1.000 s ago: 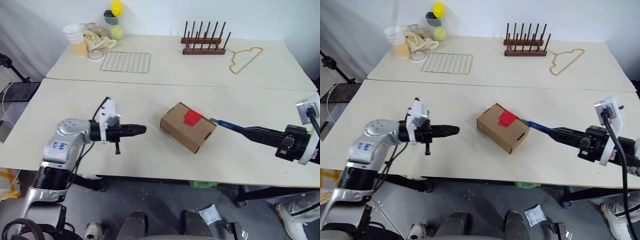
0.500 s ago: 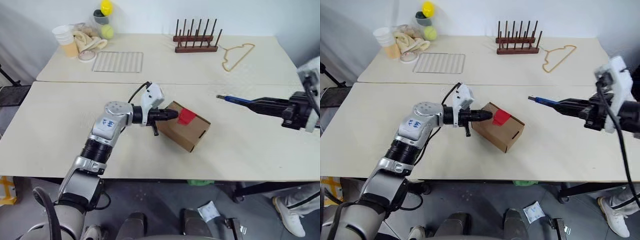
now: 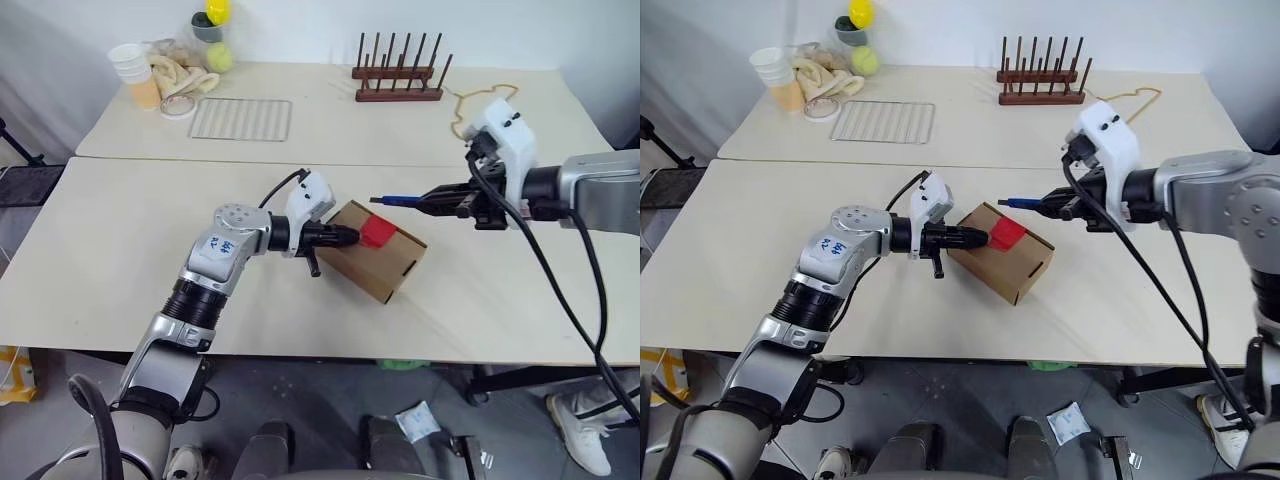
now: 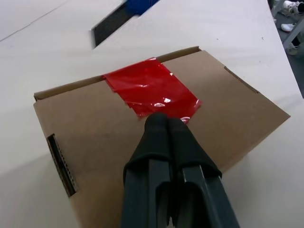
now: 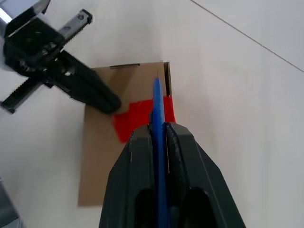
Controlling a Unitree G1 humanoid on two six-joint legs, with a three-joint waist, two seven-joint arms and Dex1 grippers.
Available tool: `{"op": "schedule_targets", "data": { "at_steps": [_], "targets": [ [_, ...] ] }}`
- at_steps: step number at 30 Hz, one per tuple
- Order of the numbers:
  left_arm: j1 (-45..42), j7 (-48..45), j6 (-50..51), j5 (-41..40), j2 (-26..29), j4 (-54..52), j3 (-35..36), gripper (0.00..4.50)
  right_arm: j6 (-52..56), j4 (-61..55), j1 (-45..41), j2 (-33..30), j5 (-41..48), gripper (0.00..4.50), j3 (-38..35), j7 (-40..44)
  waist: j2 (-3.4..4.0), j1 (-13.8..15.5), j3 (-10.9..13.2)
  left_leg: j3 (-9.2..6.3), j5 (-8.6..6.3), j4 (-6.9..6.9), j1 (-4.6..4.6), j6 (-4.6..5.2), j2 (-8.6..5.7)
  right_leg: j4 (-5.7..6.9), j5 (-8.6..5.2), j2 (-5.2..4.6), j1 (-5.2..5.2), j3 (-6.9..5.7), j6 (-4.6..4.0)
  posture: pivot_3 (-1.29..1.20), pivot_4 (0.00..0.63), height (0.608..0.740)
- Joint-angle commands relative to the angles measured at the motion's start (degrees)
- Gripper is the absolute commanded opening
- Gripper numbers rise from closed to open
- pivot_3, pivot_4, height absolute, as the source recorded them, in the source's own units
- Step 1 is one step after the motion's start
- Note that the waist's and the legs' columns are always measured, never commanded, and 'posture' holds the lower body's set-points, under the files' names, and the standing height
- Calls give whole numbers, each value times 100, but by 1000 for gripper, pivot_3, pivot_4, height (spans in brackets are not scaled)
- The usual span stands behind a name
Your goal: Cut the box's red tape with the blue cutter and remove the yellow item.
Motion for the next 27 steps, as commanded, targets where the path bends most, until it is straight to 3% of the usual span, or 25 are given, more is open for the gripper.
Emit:
{"op": "schedule_targets", "data": {
  "at_steps": [1,11,27],
  "targets": [
    [-47,-14,174,18,31,-164,-47,0,-88,44,-204,61,-484,102,96,261,0,-6,0,1,0,2,0,0,-1,0,1,-1,0,0,2,0,150,740],
    [-15,-144,620,-92,65,-449,-27,0,-635,435,-202,307,-1622,102,525,1085,0,-21,0,3,-1,28,-1,2,-4,30,3,0,0,1,2,0,150,740],
    [44,-93,760,-74,138,-483,7,0,-790,345,90,365,-2308,102,495,1866,1,-23,0,3,-1,35,-1,2,-4,45,3,0,-7,0,2,0,150,740]
  ]
}}
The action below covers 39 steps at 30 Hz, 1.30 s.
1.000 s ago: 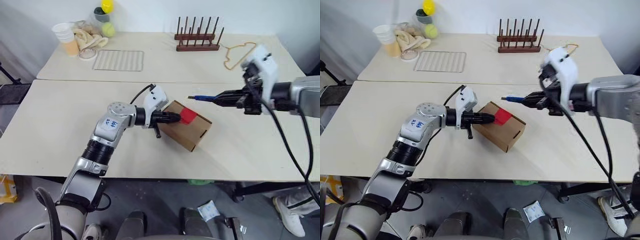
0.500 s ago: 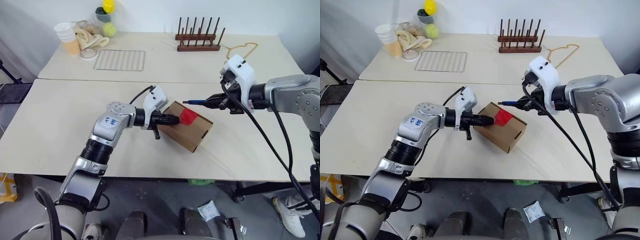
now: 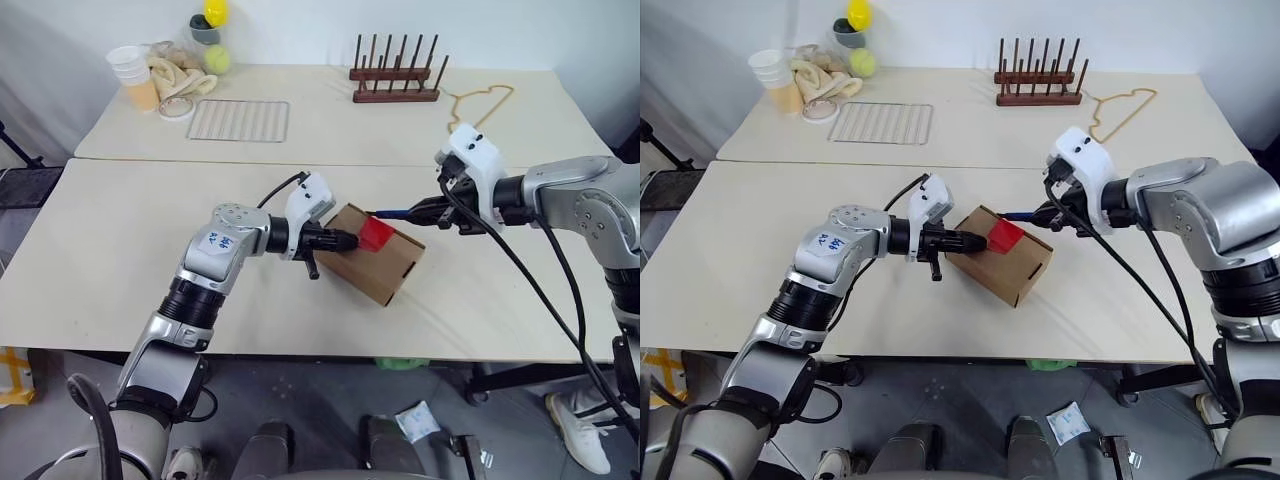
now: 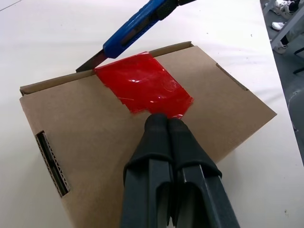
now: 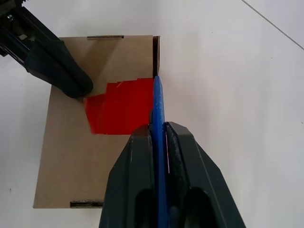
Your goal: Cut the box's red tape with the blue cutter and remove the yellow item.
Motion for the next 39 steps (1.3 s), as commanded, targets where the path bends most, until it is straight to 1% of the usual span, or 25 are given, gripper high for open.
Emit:
{"op": "schedule_targets", "data": {
  "at_steps": [1,8,18,25,32,39],
  "targets": [
    [63,-15,25,-29,79,-170,-7,0,-112,-89,-23,11,-152,102,-187,104,0,0,0,0,0,0,0,0,0,0,0,0,0,0,0,0,150,740],
    [87,-17,44,-28,119,-211,-19,0,-107,24,-251,152,-231,102,-404,213,0,-4,0,0,0,1,0,0,0,4,0,0,-2,0,0,0,150,740],
    [153,13,59,-24,130,-294,-37,0,-101,-53,-148,299,-333,102,-326,273,0,-6,0,0,0,4,0,0,0,12,0,0,-3,0,0,0,150,740],
    [198,43,90,-28,149,-352,-21,0,-176,-170,66,170,-560,102,-107,404,1,-9,0,1,0,5,0,0,-1,15,0,0,-3,0,0,0,150,740],
    [278,78,138,-45,158,-448,-24,0,-180,-156,134,74,-740,102,-90,535,1,-7,-1,3,0,8,0,-1,-1,30,0,-1,-10,0,0,0,150,740],
    [241,159,229,-50,145,-397,-20,0,34,-265,91,-209,-780,102,140,880,1,0,-1,4,0,11,1,-1,-3,32,0,-3,-10,0,0,0,150,740]
  ]
}}
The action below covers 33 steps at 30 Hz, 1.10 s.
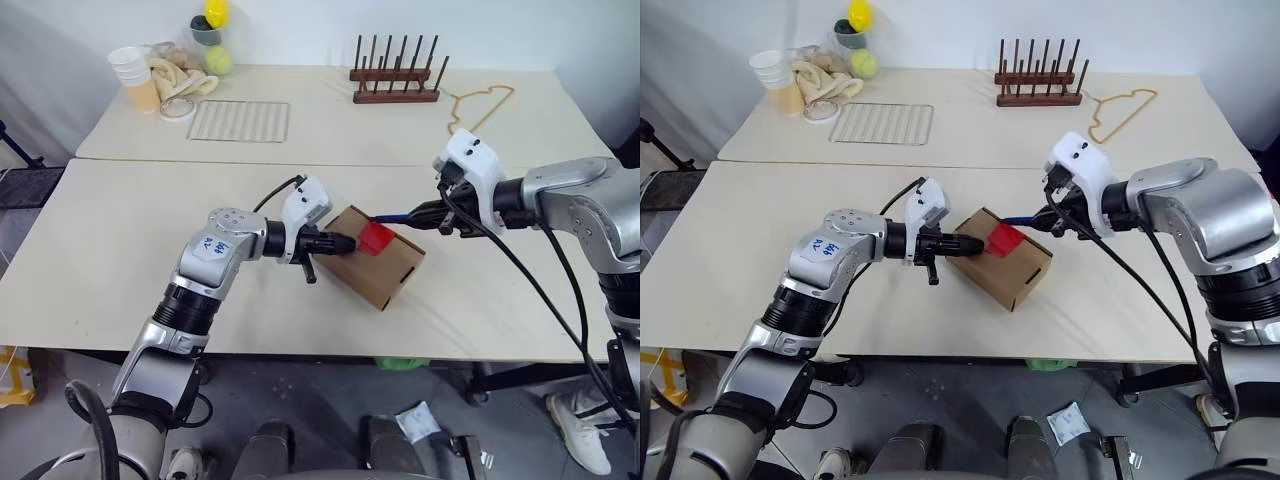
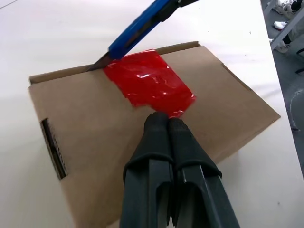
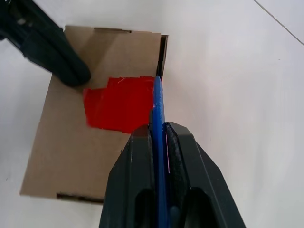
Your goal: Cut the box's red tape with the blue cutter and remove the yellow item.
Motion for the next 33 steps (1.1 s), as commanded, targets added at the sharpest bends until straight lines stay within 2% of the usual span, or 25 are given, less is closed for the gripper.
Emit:
{"op": "schedule_targets", "data": {
  "at_steps": [1,5,9,18,21,33],
  "targets": [
    [41,83,109,14,38,-63,-28,0,149,-119,-32,-241,-106,102,135,194,0,2,0,0,0,1,0,0,0,1,0,0,0,0,0,0,150,740],
    [28,117,386,14,35,-58,-138,0,282,-25,-137,-240,-128,102,175,235,2,3,-1,0,0,1,0,0,0,2,0,0,0,0,0,0,150,740],
    [-43,73,324,283,144,-14,-521,0,574,103,-317,-176,-182,102,338,222,3,10,-2,0,0,3,1,0,-2,5,0,-1,0,0,0,0,150,740],
    [-236,217,326,552,126,190,-878,0,1329,271,-756,10,-121,102,699,185,10,35,-20,-2,0,7,10,0,-4,5,0,-2,11,-2,0,0,150,740],
    [-238,261,373,552,82,228,-856,0,1445,179,-802,-127,-162,102,914,222,11,59,-24,-2,-1,10,15,2,-5,5,0,-2,19,-2,0,0,150,740],
    [-172,295,540,464,39,198,-803,0,1812,-628,-275,-1085,194,102,742,510,4,142,-33,3,-6,10,22,8,-4,-5,0,1,34,-10,0,0,150,740]
  ]
}}
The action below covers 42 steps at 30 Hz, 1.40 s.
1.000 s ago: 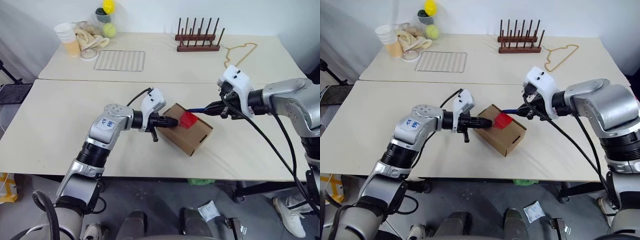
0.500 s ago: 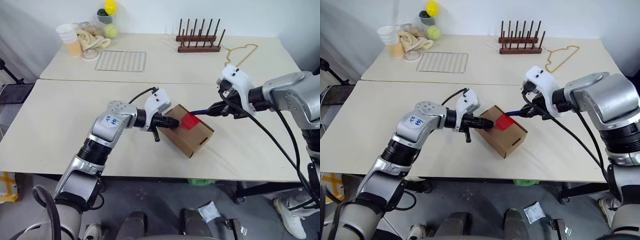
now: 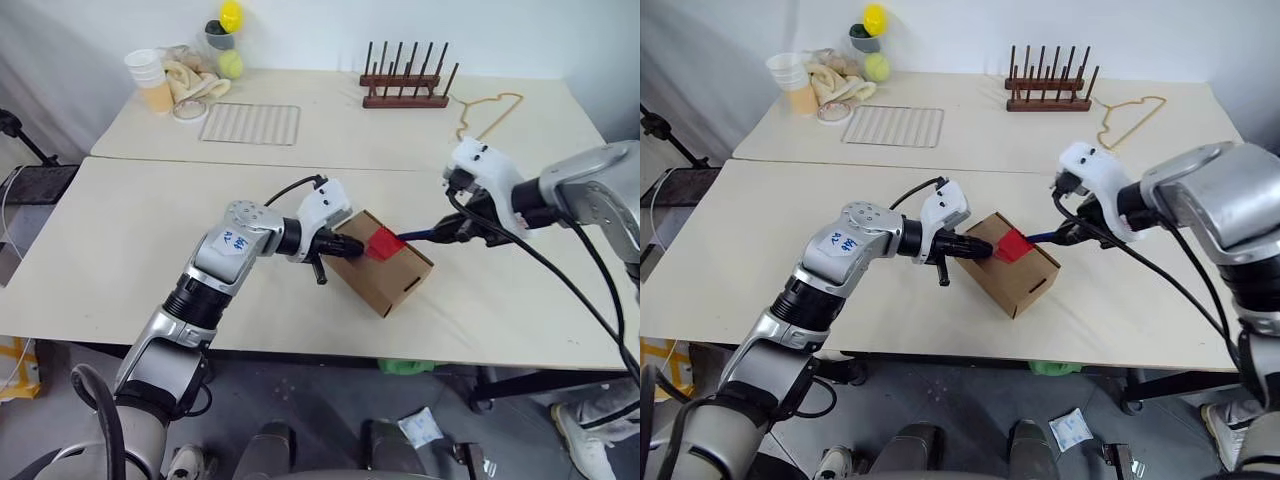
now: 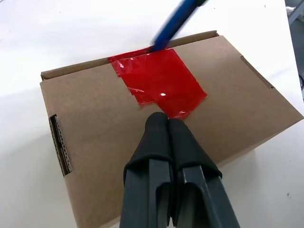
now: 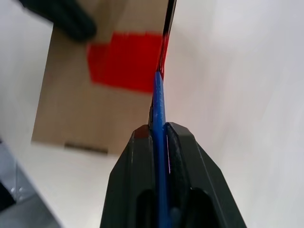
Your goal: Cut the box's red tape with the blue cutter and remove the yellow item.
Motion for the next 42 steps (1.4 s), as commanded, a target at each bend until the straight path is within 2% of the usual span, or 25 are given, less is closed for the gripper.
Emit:
{"op": "schedule_targets", "data": {
  "at_steps": [1,8,13,16,19,22,25,30,34,38,41,42],
  "targets": [
    [199,59,275,140,58,184,-155,0,189,-215,208,-256,135,102,-44,54,4,-3,-2,5,0,0,-1,1,0,-3,0,-1,-1,2,0,0,150,740],
    [259,43,246,93,57,133,-97,0,201,-501,510,-593,355,102,-451,61,13,7,-7,10,-1,-2,1,2,1,-3,0,-2,-2,5,0,0,150,740],
    [307,-329,-128,-299,107,28,346,0,406,-392,543,-509,988,102,-1911,211,13,-11,-7,10,-2,-3,1,3,3,-3,0,0,-5,8,0,0,150,740],
    [260,-537,-348,-506,182,43,621,0,-45,-392,950,-660,1035,102,-2467,241,12,-9,-6,15,-2,-8,0,2,8,-3,0,3,-10,8,0,0,150,740],
    [273,-878,-855,-677,362,35,886,0,-946,-179,1581,-680,1035,102,-3251,462,5,-3,-2,49,-2,-4,-10,2,6,-5,0,2,-14,6,0,0,150,740],
    [387,-1177,-1277,-853,528,5,1133,0,-1673,187,2189,-563,833,102,-3627,390,5,-4,-2,56,-2,-4,-12,2,6,-3,0,1,-19,8,0,0,150,740],
    [632,-1336,-1592,-926,799,-93,1381,0,-3697,1099,2874,61,133,102,-3884,86,0,-13,-3,56,-2,-1,-9,2,8,-1,1,1,-16,6,1,0,150,740],
    [1118,-1467,-1570,-1217,1162,-409,1771,0,-6492,3109,3038,760,-940,102,-3679,-301,3,-121,-1,64,-1,-2,-9,1,8,7,2,1,-22,12,2,0,150,740],
    [1697,-1442,-1521,-1261,1419,-762,1867,0,-8223,4606,2938,1146,-1585,102,-3512,-773,4,-188,-2,60,-1,-5,-8,0,10,8,2,0,-22,10,2,0,150,740],
    [2194,-1299,-1502,-1340,1532,-1135,1993,0,-8967,5411,2877,1376,-1580,102,-3564,-571,7,-292,-2,60,0,-11,-1,-2,13,9,2,1,-21,10,2,0,150,740],
    [2327,-1052,-1351,-1464,1476,-1302,2120,0,-9066,5781,2787,1404,-1592,102,-3684,-894,9,-299,-1,54,0,-3,-2,-2,13,8,2,-2,-20,14,2,0,150,740],
    [2390,-958,-1363,-1457,1453,-1325,2139,0,-9114,5817,2869,1346,-1592,452,-3686,-819,9,-296,-1,51,0,0,-2,-2,14,8,2,-1,-18,14,2,0,150,740]
  ]
}}
